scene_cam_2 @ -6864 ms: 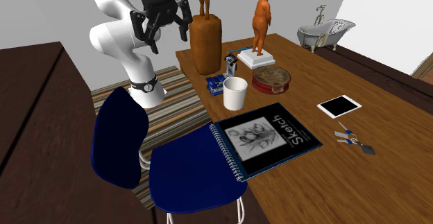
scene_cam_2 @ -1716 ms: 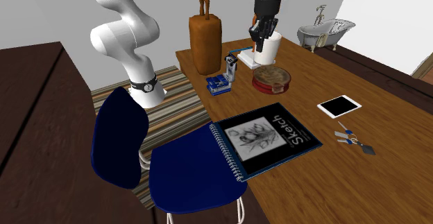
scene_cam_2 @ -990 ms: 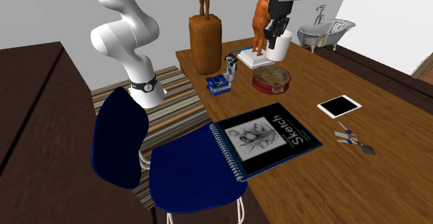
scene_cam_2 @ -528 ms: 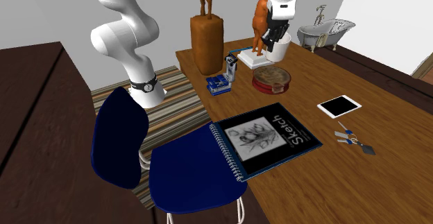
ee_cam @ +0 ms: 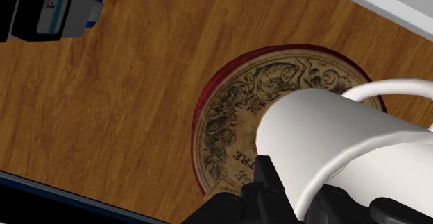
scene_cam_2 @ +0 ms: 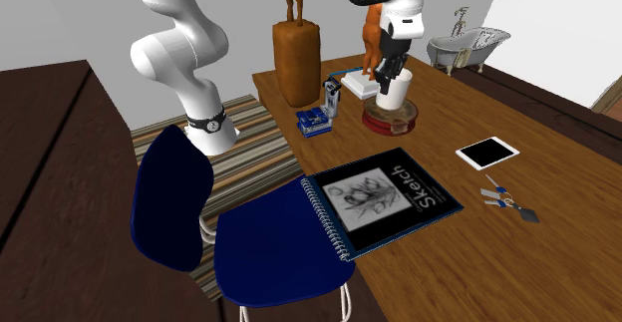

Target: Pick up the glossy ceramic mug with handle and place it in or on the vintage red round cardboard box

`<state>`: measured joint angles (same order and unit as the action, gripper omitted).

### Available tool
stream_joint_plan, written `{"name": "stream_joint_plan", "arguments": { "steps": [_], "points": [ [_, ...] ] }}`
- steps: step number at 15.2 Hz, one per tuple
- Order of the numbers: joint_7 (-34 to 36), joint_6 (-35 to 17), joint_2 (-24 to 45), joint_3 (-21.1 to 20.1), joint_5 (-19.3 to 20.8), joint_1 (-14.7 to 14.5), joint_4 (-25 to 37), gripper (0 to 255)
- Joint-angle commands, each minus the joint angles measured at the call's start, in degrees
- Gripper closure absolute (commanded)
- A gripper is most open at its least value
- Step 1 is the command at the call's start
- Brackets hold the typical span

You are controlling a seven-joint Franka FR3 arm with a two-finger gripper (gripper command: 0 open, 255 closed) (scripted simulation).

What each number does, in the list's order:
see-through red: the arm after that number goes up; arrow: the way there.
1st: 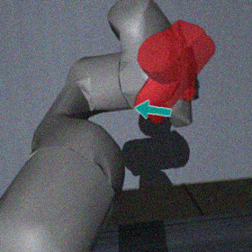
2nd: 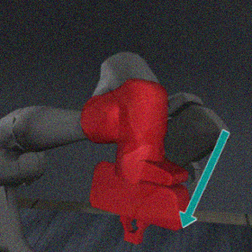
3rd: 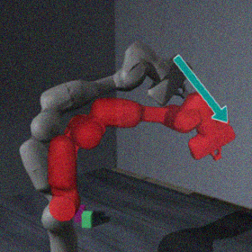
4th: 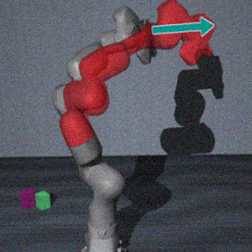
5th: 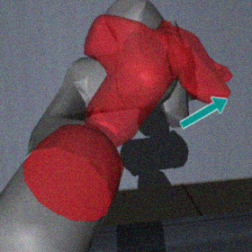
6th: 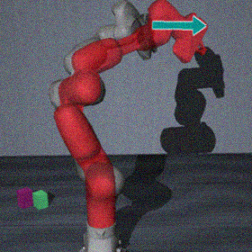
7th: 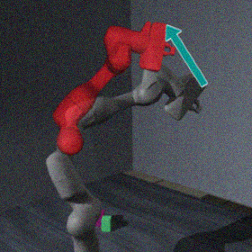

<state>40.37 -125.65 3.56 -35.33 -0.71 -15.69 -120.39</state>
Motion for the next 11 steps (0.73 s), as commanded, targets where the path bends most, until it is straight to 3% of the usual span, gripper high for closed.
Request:
{"name": "stream_joint_plan", "arguments": {
  "steps": [1, 4, 5, 11],
  "points": [
    [0.02, -0.1, 0.03, -0.01, 0.15, -0.03, -0.06, 255],
    [0.02, -0.1, 0.03, -0.01, 0.15, -0.03, -0.06, 255],
    [0.02, -0.11, 0.02, -0.01, 0.15, -0.03, -0.07, 0],
    [-0.52, 1.72, -1.06, 0.01, -0.6, 0.14, 0.86, 0]
  ]
}}
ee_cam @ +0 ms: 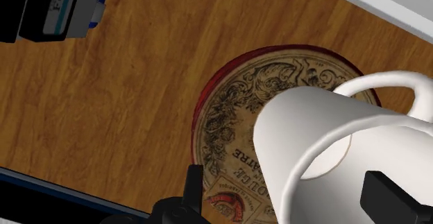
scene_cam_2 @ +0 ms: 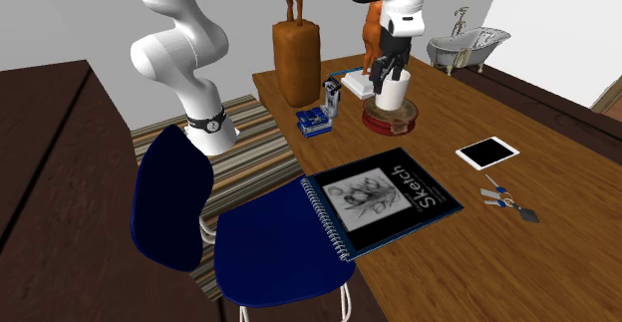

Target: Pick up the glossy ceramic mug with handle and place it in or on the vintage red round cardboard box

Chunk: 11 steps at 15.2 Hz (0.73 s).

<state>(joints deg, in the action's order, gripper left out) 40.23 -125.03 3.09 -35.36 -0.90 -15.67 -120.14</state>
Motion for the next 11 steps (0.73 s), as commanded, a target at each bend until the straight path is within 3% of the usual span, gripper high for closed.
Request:
{"name": "stream_joint_plan", "arguments": {
  "steps": [1, 3, 11],
  "points": [
    [-0.86, 2.95, -1.6, 0.08, -1.08, 0.29, 1.61, 0],
    [-1.59, 6.27, -3.18, 0.24, -2.07, 0.52, 3.6, 0],
    [-1.59, 6.27, -3.18, 0.26, -2.07, 0.5, 3.6, 0]
  ]
}}
